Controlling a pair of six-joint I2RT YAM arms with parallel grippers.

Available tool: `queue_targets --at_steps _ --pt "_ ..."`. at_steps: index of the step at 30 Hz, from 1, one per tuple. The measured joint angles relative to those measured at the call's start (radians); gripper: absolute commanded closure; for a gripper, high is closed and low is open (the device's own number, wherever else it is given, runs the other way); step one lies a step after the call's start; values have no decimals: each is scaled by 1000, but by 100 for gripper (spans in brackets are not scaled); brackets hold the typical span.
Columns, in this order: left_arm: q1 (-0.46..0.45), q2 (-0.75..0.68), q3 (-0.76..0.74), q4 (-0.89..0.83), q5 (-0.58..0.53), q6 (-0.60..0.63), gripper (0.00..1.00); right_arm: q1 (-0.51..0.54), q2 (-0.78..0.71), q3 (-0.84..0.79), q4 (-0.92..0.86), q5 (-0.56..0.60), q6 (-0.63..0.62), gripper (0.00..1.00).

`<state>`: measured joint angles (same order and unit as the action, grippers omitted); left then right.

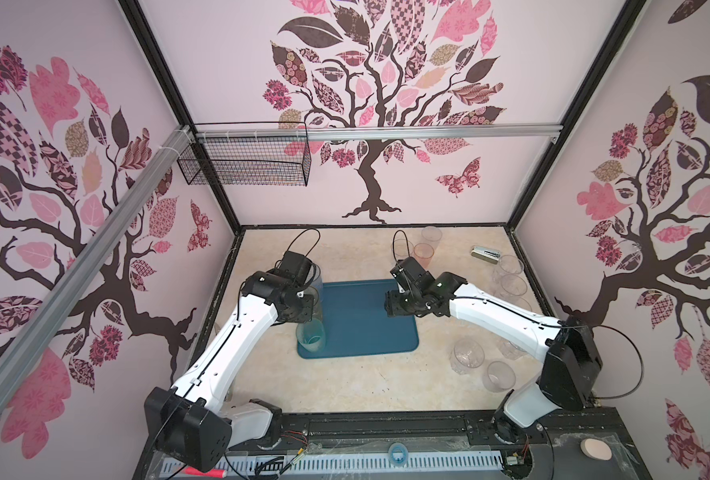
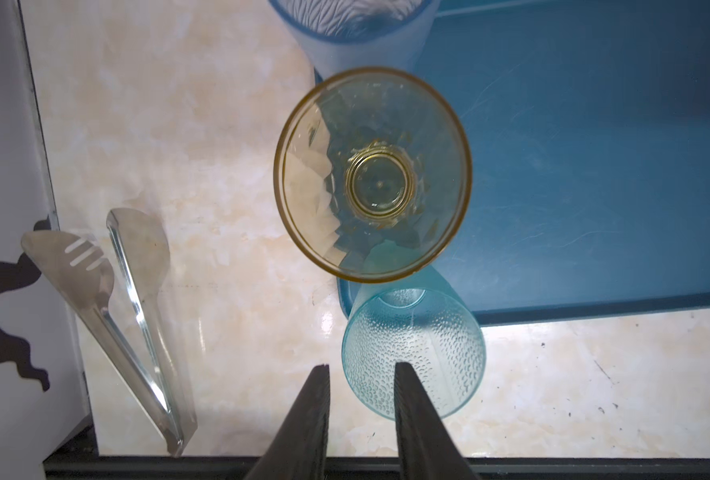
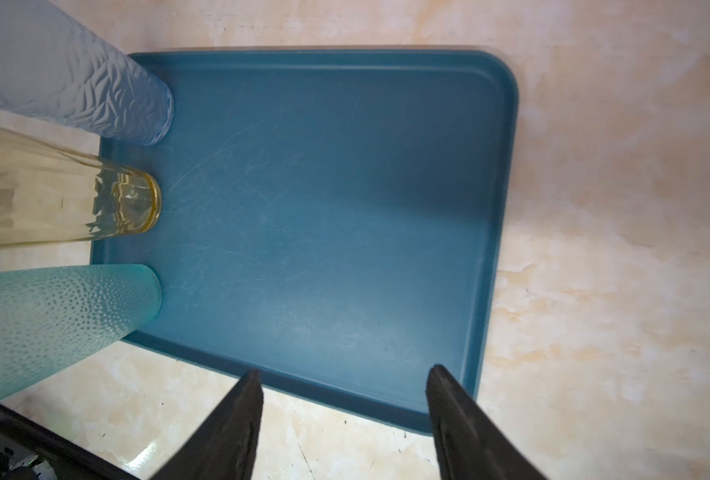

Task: Place the glasses into the tray
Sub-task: 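Grasp a clear cup beside the tray with the right gripper while the left lifts away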

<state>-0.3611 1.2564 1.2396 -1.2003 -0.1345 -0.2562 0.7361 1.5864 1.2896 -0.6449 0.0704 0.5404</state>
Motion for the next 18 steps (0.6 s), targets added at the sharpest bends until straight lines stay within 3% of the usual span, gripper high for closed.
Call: queue_targets --at_steps 14,18 --pt "-256 -3 23 358 91 -13 59 -276 -142 -68 -148 118 -47 33" --pt "-291 -1 -8 451 91 10 58 -300 -205 -78 -228 150 -40 33"
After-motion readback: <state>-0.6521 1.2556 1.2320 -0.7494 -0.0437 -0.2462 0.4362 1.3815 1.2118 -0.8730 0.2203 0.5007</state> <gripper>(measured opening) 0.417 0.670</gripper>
